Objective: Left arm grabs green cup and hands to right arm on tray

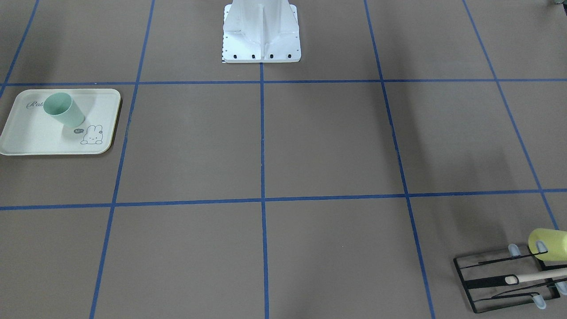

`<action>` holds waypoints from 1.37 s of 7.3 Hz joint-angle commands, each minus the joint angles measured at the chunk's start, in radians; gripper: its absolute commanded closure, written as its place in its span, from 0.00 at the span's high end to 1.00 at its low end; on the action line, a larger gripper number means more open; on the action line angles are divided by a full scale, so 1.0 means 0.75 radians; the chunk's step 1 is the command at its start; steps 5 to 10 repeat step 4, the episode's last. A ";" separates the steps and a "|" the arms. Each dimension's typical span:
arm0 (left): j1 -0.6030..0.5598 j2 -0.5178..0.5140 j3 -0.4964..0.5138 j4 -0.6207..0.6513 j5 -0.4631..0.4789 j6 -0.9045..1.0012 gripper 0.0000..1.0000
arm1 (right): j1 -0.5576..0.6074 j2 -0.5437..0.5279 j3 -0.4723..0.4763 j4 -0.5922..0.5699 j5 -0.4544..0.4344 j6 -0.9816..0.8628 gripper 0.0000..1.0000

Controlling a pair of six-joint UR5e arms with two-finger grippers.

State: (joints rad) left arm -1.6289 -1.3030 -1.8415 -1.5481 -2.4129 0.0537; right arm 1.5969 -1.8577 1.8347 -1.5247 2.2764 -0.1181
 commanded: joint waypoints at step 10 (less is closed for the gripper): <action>0.002 -0.011 -0.007 -0.002 0.000 0.000 1.00 | 0.000 0.000 -0.010 0.000 -0.002 0.000 1.00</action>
